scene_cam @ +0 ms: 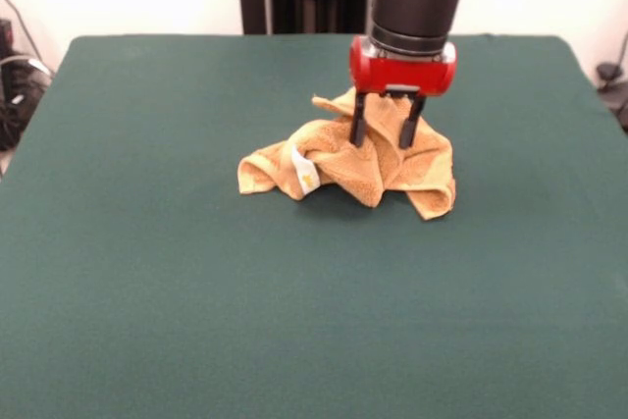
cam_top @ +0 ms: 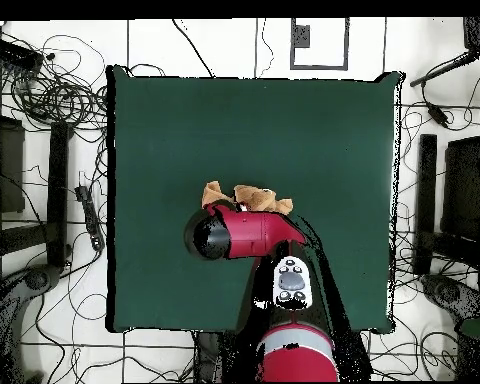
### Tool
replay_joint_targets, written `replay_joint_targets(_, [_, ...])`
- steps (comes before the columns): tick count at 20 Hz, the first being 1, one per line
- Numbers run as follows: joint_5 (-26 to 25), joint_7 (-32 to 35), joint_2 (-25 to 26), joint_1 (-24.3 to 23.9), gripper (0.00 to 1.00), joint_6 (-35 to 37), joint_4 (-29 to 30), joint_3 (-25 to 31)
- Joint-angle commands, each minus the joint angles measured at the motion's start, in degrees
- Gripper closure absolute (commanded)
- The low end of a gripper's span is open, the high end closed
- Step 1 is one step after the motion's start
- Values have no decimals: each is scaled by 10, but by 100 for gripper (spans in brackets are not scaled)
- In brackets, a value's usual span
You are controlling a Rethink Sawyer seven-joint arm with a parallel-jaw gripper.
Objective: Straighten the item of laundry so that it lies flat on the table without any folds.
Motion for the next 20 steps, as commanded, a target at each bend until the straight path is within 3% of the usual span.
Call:
replay_joint_targets(1, [27, 81, 23, 3, 0, 50, 20, 41])
replay_joint_targets(16, [27, 72, 29, 13, 0, 75, -4, 30])
replay_joint_targets(20, [27, 91, 30, 8, 0, 41, 47, 31])
